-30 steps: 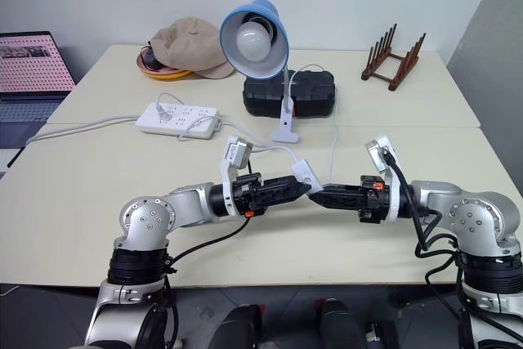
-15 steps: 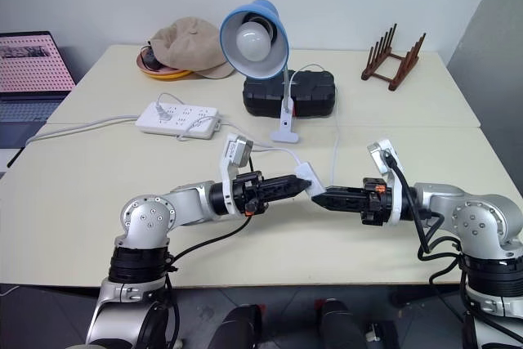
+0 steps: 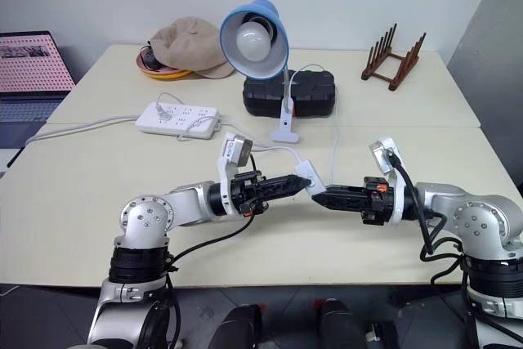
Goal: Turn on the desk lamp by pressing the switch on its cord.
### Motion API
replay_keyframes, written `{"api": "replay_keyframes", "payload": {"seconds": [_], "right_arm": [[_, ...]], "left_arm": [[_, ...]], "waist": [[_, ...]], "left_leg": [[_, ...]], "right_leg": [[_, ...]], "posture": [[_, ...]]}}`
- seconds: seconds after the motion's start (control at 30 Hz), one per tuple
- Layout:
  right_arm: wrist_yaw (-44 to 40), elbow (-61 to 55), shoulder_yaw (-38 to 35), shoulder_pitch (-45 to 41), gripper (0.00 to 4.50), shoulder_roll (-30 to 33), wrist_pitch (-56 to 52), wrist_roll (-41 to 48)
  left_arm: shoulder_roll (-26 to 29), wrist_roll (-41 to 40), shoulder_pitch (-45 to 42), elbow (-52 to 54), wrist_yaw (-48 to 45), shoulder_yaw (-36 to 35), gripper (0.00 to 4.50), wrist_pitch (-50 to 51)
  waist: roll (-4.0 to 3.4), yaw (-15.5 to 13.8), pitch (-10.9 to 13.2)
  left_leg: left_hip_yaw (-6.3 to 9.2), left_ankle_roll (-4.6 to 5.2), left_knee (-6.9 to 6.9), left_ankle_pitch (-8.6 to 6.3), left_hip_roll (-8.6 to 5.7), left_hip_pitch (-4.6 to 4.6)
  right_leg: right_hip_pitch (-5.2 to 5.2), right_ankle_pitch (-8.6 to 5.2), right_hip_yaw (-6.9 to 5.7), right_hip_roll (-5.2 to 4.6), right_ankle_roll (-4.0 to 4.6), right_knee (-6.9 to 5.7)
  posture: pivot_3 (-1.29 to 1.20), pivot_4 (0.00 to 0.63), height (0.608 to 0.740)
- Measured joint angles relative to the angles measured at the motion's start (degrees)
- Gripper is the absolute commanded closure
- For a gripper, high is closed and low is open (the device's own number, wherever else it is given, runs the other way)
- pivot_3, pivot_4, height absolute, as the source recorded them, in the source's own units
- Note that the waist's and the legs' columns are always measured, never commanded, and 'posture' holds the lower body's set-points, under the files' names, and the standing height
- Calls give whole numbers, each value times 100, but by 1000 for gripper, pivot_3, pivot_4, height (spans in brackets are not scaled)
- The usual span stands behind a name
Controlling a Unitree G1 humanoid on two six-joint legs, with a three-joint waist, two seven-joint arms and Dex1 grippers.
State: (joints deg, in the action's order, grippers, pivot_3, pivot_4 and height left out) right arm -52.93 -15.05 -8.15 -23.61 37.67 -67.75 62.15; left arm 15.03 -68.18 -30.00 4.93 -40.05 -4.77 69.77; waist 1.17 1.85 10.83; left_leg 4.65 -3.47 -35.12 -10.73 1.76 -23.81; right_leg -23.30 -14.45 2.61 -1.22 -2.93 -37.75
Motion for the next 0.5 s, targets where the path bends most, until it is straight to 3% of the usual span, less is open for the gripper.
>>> {"api": "replay_keyframes", "payload": {"seconds": [0.5], "right_arm": [[-166,-70,161,59,4113,117,221,-21]], "left_arm": [[-132,-1212,107,-239,1113,-319,3942,594]], "waist": [[1,-2,0]], "left_leg": [[0,0,2,0,0,-2]], "right_leg": [[-1,0,0,-1,0,2]], "posture": [[0,150,740]]}}
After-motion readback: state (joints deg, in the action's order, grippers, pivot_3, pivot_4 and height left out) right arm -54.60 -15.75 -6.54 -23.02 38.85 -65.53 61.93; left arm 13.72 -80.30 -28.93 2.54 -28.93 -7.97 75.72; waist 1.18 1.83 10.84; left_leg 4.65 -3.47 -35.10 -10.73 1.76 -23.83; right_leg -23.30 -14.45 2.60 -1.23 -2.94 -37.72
